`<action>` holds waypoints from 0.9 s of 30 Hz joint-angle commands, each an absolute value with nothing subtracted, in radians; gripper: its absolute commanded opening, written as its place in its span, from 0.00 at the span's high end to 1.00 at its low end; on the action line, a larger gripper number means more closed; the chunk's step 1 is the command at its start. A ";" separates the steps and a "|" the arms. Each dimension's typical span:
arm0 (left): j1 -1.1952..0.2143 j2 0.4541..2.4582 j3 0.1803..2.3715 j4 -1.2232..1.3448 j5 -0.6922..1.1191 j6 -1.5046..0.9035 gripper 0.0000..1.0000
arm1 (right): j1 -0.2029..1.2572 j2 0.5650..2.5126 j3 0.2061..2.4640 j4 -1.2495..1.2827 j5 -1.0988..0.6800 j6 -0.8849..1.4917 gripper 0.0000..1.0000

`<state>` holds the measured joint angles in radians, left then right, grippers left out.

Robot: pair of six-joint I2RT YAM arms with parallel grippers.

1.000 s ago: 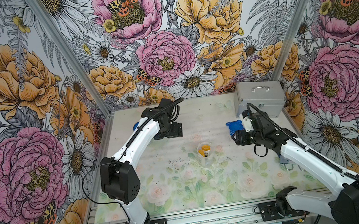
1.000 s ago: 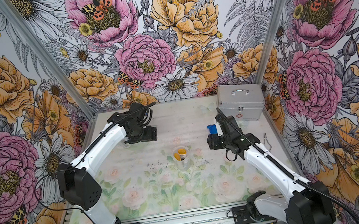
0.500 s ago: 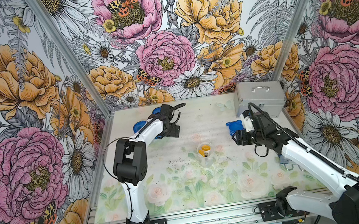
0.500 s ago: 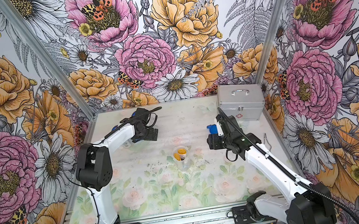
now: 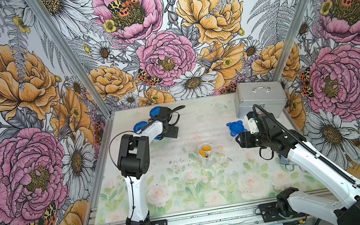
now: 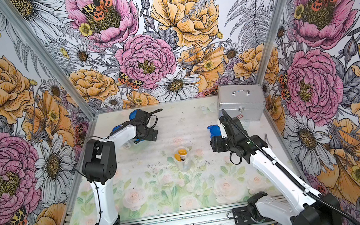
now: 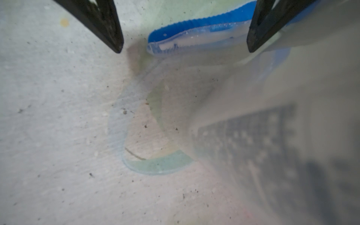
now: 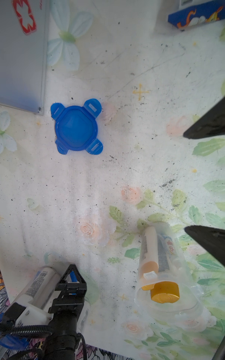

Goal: Pack away toiletry kits
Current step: Pick up the toiletry item from the center of the board.

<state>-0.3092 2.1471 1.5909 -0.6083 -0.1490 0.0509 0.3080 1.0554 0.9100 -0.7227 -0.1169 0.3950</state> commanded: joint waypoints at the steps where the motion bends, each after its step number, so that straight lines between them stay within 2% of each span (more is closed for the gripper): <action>1: -0.296 2.162 1.634 -0.582 -0.117 0.067 0.01 | 0.307 1.061 0.955 -0.730 -0.098 0.393 0.30; 11: -0.294 2.233 1.711 -0.682 -0.059 0.075 0.01 | 0.306 1.073 0.968 -0.729 -0.082 0.380 0.31; 27: -0.349 2.144 1.585 -0.717 -0.028 0.066 0.06 | 0.306 1.101 0.992 -0.718 -0.066 0.355 0.30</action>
<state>-0.3264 2.1754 1.6203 -0.6674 -0.0395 0.0589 0.3080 1.0897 0.9623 -0.7242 -0.0822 0.3721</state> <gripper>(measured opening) 0.940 0.695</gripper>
